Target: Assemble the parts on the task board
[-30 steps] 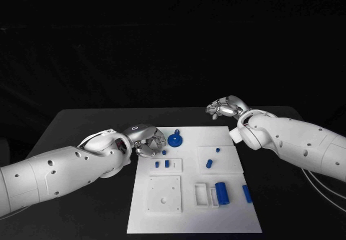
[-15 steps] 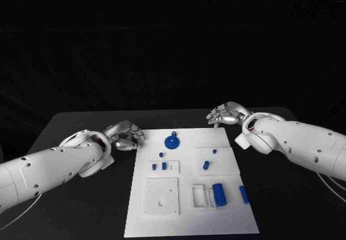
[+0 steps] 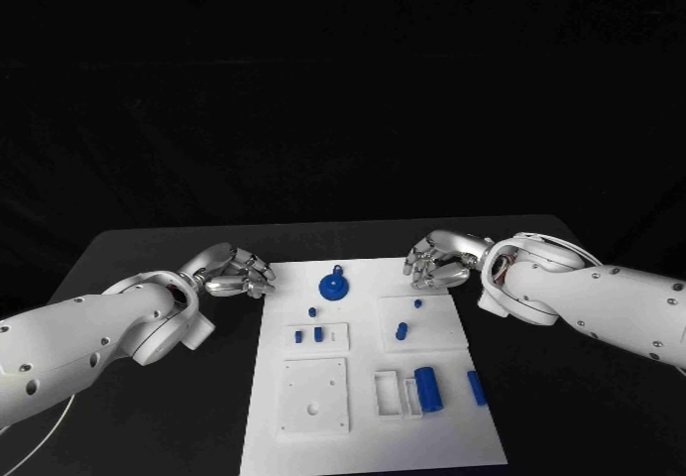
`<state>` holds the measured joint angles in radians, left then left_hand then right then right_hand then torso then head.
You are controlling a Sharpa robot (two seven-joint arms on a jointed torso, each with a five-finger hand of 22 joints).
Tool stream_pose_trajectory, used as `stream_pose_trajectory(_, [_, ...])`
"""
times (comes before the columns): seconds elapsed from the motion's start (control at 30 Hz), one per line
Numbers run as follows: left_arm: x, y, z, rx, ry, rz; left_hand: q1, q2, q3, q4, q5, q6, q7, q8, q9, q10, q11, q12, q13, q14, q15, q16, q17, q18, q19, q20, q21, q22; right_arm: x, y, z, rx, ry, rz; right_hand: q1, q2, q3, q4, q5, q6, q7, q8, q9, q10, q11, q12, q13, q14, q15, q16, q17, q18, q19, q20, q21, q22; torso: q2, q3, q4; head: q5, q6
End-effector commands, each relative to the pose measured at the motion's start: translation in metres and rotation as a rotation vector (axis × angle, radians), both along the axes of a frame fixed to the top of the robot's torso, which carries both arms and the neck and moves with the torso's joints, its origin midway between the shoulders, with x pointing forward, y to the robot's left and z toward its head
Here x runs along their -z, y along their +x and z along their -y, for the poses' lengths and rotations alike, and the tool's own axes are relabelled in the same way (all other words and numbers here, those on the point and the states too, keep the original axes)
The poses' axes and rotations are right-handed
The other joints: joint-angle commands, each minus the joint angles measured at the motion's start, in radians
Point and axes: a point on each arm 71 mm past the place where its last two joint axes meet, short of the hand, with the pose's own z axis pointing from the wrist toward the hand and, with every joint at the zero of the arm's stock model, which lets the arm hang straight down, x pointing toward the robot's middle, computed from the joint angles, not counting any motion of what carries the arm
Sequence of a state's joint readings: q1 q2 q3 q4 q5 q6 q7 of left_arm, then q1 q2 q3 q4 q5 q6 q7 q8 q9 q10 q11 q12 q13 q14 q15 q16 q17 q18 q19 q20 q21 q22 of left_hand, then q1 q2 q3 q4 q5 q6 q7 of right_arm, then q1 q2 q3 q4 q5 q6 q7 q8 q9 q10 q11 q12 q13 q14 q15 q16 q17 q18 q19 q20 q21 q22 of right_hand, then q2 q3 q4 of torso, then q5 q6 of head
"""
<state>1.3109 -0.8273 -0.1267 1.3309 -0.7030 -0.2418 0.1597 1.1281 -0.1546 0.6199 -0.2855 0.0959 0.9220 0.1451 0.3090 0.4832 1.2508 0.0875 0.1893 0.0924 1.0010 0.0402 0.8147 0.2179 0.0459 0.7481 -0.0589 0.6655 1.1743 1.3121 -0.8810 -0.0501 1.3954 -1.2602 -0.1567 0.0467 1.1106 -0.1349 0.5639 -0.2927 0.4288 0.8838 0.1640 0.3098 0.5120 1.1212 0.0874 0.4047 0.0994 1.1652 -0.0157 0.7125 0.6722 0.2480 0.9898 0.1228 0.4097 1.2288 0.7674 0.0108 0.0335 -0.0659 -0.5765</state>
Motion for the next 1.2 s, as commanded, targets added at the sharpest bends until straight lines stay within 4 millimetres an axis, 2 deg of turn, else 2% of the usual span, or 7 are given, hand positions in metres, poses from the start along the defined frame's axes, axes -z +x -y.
stream_pose_trajectory(0.03, [-0.003, -0.005, 0.002, 0.018, -0.100, -0.029, 0.002, 0.004, -0.008, 0.003, 0.001, -0.009, 0.000, 0.005, 0.001, 0.007, -0.002, -0.007, -0.002, 0.001, 0.007, -0.022, 0.002, -0.010, -0.005, 0.005, -0.009, -0.002, -0.001, -0.005, 0.002, -0.008, -0.172, 0.109, -0.001, -0.019, -0.009, 0.001, 0.007, 0.009, -0.003, 0.004, 0.000, 0.003, 0.001, -0.014, 0.002, 0.004, 0.000, -0.004, 0.002, 0.014, 0.008, 0.000, -0.004, -0.002, -0.005, -0.0007, -0.0002, -0.006, -0.001])
stream_pose_trajectory(0.2, [-0.003, -0.009, -0.005, -0.018, -0.151, -0.065, 0.007, 0.004, -0.012, 0.004, 0.006, -0.014, 0.001, 0.004, 0.001, 0.007, 0.000, -0.017, -0.005, 0.015, 0.007, -0.041, 0.012, -0.008, -0.001, 0.007, -0.014, -0.001, 0.003, -0.012, 0.001, -0.020, -0.238, 0.132, -0.016, -0.038, -0.021, 0.003, -0.009, 0.027, -0.010, 0.009, 0.001, 0.009, 0.004, -0.043, 0.005, 0.006, 0.002, -0.011, 0.006, 0.014, 0.012, 0.000, -0.006, -0.003, -0.012, -0.0026, 0.0015, -0.012, -0.005])
stream_pose_trajectory(0.3, [-0.003, -0.009, -0.008, -0.029, -0.167, -0.070, 0.010, 0.005, -0.012, 0.005, 0.032, -0.018, 0.003, 0.004, 0.001, 0.009, 0.001, -0.025, -0.006, 0.027, 0.004, -0.053, 0.024, -0.007, 0.006, 0.005, -0.016, 0.001, 0.006, -0.015, -0.001, -0.020, -0.285, 0.155, -0.024, -0.048, -0.025, 0.005, -0.021, 0.033, -0.012, 0.010, 0.000, 0.015, 0.004, -0.056, 0.008, 0.008, 0.002, -0.014, 0.008, 0.014, 0.015, 0.000, -0.008, -0.004, -0.015, -0.0038, 0.0007, -0.013, -0.008])
stream_pose_trajectory(0.5, [-0.003, -0.009, -0.011, -0.073, -0.233, -0.088, 0.007, 0.000, -0.016, 0.006, 0.035, -0.023, 0.006, 0.002, 0.000, 0.002, 0.006, -0.034, -0.009, 0.029, 0.005, -0.065, 0.032, -0.007, 0.007, 0.005, -0.019, 0.002, 0.014, -0.020, -0.001, -0.024, -0.324, 0.150, -0.053, -0.078, -0.028, 0.016, -0.039, 0.036, -0.012, 0.006, -0.004, 0.016, 0.008, -0.082, 0.012, 0.006, 0.006, -0.024, 0.010, 0.014, 0.014, 0.003, -0.013, -0.006, -0.017, -0.0071, 0.0010, -0.013, -0.012])
stream_pose_trajectory(0.53, [-0.003, -0.009, -0.012, -0.084, -0.249, -0.094, 0.006, 0.000, -0.017, 0.006, 0.036, -0.024, 0.007, 0.001, 0.000, 0.000, 0.007, -0.036, -0.009, 0.030, 0.005, -0.066, 0.034, -0.008, 0.007, 0.005, -0.020, 0.002, 0.015, -0.021, -0.003, -0.029, -0.326, 0.152, -0.056, -0.081, -0.028, 0.017, -0.038, 0.036, -0.012, 0.006, -0.005, 0.017, 0.008, -0.085, 0.013, 0.006, 0.006, -0.025, 0.010, 0.014, 0.014, 0.003, -0.014, -0.005, -0.018, -0.0083, 0.0012, -0.013, -0.012])
stream_pose_trajectory(0.8, [-0.004, -0.009, -0.013, -0.088, -0.269, -0.093, 0.001, 0.000, -0.020, 0.010, 0.036, -0.031, 0.010, -0.001, -0.002, -0.012, 0.014, -0.049, -0.013, 0.036, 0.004, -0.077, 0.046, -0.008, 0.011, 0.005, -0.023, 0.005, 0.020, -0.027, -0.013, -0.061, -0.324, 0.147, -0.052, -0.082, -0.020, 0.016, -0.040, 0.046, -0.015, 0.007, -0.006, 0.029, 0.006, -0.100, 0.021, 0.010, 0.005, -0.028, 0.016, 0.014, 0.016, 0.001, -0.014, -0.004, -0.015, -0.0082, 0.0015, -0.013, -0.013])
stream_pose_trajectory(1.2, [-0.004, -0.010, -0.012, -0.081, -0.270, -0.097, -0.002, 0.003, -0.022, 0.012, 0.036, -0.033, 0.011, -0.002, -0.002, -0.015, 0.016, -0.053, -0.013, 0.040, 0.003, -0.081, 0.054, -0.008, 0.013, 0.004, -0.023, 0.007, 0.033, -0.029, -0.021, -0.084, -0.347, 0.123, 0.004, -0.097, 0.134, 0.044, -0.165, 0.098, -0.034, 0.014, -0.006, 0.095, -0.009, -0.146, 0.080, 0.032, -0.007, -0.035, 0.050, 0.014, 0.038, -0.006, -0.011, 0.009, -0.015, -0.0073, 0.0014, -0.013, -0.018])
